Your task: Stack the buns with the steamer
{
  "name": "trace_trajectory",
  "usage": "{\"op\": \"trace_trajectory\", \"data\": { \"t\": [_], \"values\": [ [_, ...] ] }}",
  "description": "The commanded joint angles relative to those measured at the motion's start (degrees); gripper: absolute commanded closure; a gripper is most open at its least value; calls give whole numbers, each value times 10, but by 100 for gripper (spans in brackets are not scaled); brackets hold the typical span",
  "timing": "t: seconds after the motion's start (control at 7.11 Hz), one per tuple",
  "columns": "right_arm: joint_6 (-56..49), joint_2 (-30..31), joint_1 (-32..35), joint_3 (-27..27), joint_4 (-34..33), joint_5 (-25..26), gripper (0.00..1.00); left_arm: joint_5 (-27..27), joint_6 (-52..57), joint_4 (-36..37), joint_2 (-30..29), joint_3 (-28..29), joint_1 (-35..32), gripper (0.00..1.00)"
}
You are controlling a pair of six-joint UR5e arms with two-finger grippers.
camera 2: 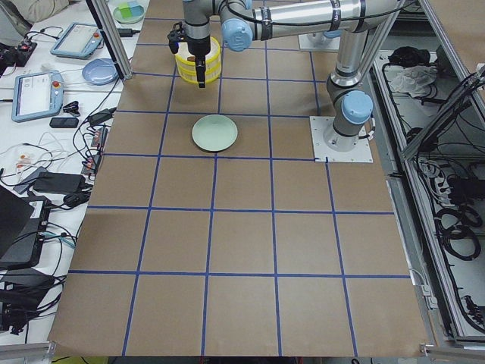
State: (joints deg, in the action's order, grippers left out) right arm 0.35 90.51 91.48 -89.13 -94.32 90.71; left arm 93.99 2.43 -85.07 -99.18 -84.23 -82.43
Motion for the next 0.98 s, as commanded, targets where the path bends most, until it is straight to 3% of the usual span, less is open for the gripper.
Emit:
{"op": "trace_trajectory", "data": {
  "t": [0.0,0.28,0.84],
  "values": [
    [45,-1,8,0,2,2,0,0,1,-20,37,-22,-4,0],
    [53,-1,8,-1,0,2,0,-27,0,-25,61,-33,-11,0],
    [51,-2,9,-7,-1,1,0,-21,2,-27,68,-48,-11,0]
  ]
}}
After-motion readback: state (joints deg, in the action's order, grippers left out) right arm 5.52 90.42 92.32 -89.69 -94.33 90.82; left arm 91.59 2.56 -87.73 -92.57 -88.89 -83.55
